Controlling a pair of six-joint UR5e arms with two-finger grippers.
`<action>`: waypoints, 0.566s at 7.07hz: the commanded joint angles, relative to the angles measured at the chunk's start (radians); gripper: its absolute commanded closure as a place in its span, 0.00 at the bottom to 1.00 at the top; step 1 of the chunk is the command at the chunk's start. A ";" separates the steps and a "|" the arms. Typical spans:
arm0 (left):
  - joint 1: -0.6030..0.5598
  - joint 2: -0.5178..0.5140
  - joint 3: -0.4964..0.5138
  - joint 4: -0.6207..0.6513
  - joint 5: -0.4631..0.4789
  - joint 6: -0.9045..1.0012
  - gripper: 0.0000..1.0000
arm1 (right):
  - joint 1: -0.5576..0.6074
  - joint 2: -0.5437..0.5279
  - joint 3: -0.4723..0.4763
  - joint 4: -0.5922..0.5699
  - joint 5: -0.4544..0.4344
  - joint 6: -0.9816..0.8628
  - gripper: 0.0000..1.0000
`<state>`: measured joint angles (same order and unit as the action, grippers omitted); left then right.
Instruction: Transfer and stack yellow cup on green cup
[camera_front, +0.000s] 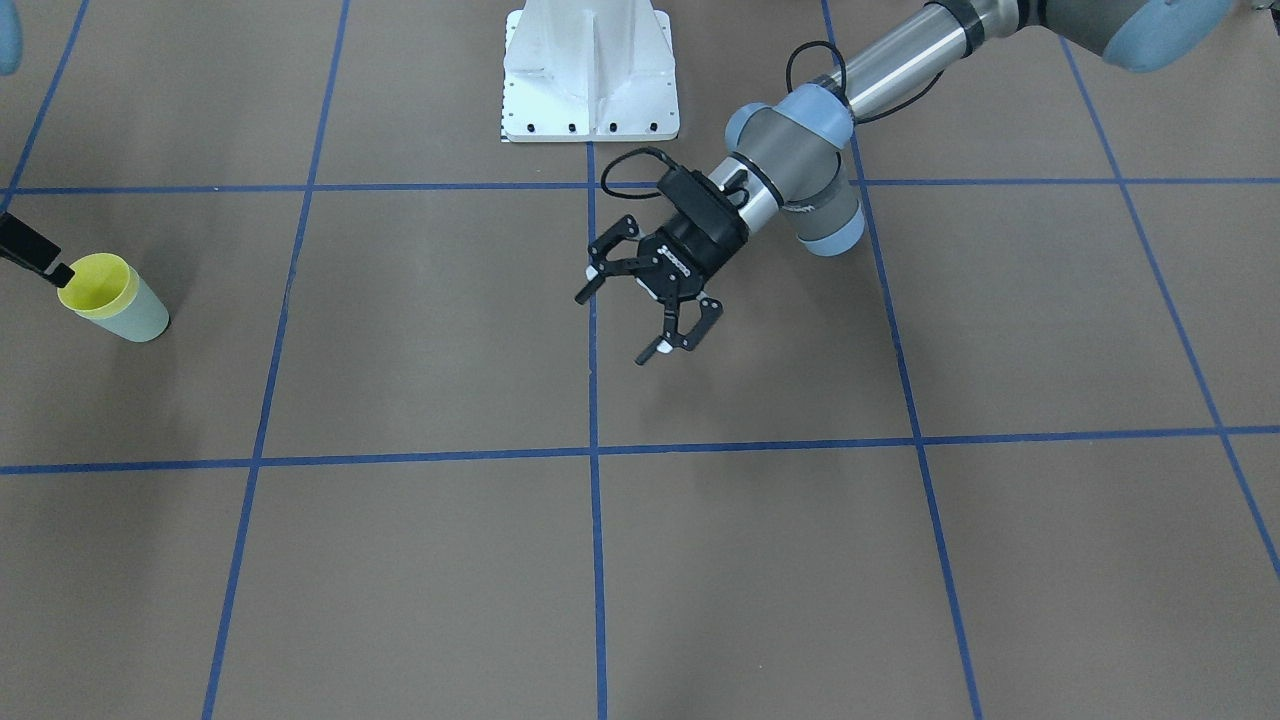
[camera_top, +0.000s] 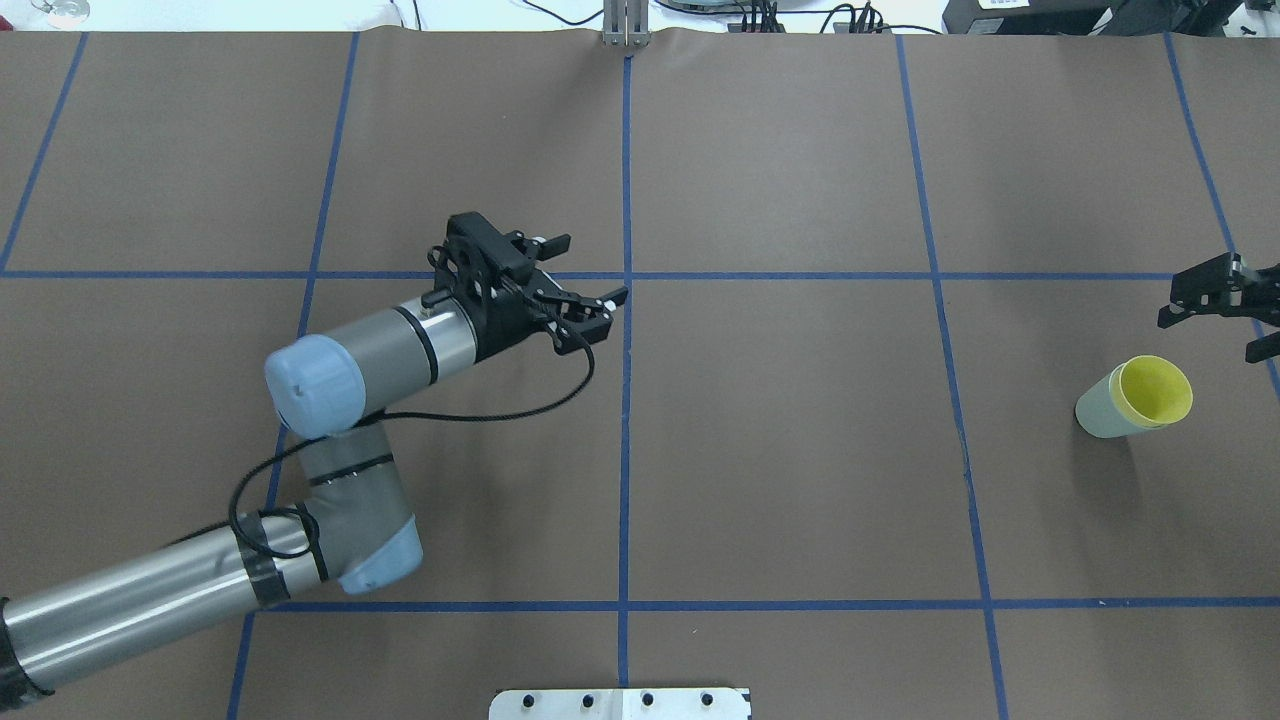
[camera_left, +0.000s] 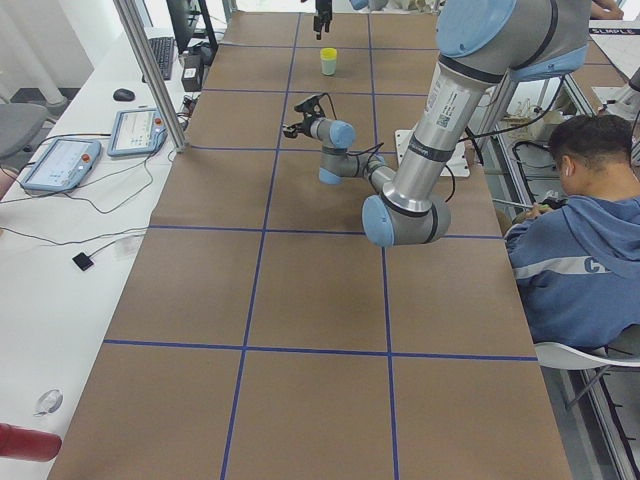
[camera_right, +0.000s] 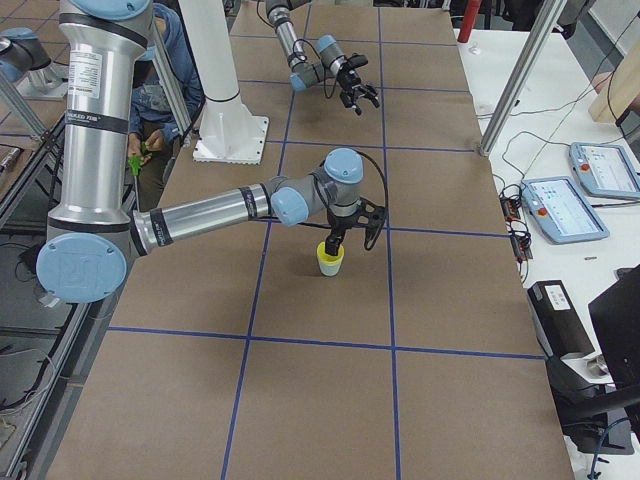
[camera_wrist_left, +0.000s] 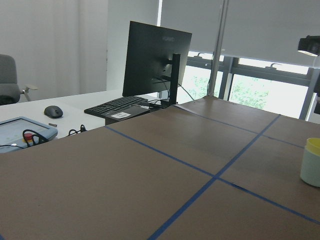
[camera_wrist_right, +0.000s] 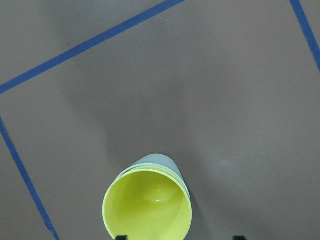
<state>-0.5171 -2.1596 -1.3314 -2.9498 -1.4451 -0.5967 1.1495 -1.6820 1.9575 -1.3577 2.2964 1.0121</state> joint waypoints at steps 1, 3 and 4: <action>-0.188 0.039 -0.006 0.229 -0.340 -0.156 0.00 | -0.001 0.033 -0.003 0.000 -0.038 -0.004 0.00; -0.393 0.085 -0.009 0.421 -0.699 -0.167 0.00 | -0.001 0.053 -0.008 -0.003 -0.069 -0.007 0.00; -0.520 0.131 -0.005 0.489 -0.894 -0.161 0.00 | -0.001 0.057 -0.006 -0.003 -0.068 -0.009 0.00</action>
<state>-0.8915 -2.0752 -1.3382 -2.5603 -2.1041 -0.7579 1.1495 -1.6322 1.9515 -1.3600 2.2328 1.0052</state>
